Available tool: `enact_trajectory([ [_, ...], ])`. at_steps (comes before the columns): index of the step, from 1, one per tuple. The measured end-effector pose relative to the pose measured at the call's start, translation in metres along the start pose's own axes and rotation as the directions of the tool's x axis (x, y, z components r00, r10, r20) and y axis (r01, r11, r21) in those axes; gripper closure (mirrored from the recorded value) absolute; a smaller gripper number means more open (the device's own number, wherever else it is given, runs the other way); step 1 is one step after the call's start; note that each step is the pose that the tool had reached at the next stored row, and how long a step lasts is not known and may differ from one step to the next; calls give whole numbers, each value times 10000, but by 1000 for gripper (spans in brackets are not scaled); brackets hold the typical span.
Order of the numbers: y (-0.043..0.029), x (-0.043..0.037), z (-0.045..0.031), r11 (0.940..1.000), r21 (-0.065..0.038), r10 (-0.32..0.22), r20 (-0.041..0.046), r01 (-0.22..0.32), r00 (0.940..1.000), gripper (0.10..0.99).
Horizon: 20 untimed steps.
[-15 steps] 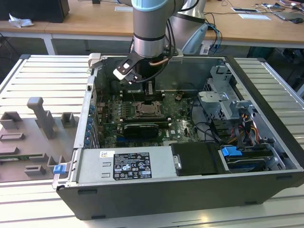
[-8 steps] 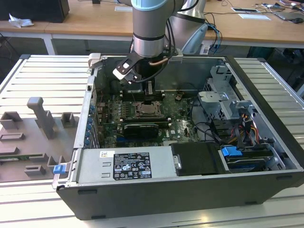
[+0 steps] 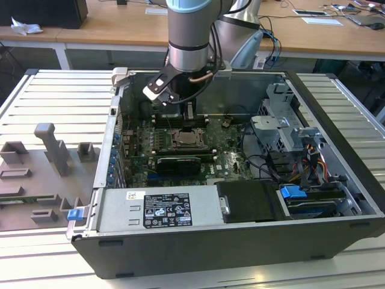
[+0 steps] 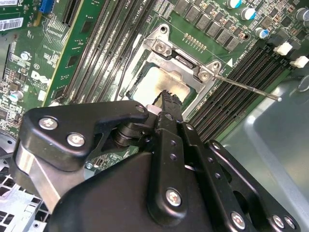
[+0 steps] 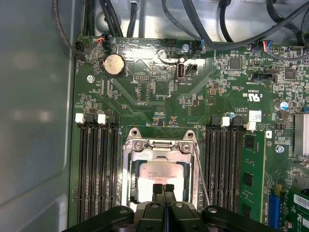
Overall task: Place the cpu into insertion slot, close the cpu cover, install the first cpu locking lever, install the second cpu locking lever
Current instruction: 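Install the first cpu locking lever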
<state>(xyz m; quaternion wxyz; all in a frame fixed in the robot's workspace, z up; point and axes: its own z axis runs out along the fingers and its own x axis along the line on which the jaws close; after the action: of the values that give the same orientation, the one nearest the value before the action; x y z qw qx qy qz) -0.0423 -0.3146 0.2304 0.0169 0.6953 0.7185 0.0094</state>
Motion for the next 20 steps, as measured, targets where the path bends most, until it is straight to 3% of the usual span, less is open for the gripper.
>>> enact_trajectory([
  [10, 1, 0, -37, 10000, 0, 0, 18, 0, 10000, 980],
  [20, 4, -1, -121, 10000, 0, -1, 37, 1, 10000, 980],
])
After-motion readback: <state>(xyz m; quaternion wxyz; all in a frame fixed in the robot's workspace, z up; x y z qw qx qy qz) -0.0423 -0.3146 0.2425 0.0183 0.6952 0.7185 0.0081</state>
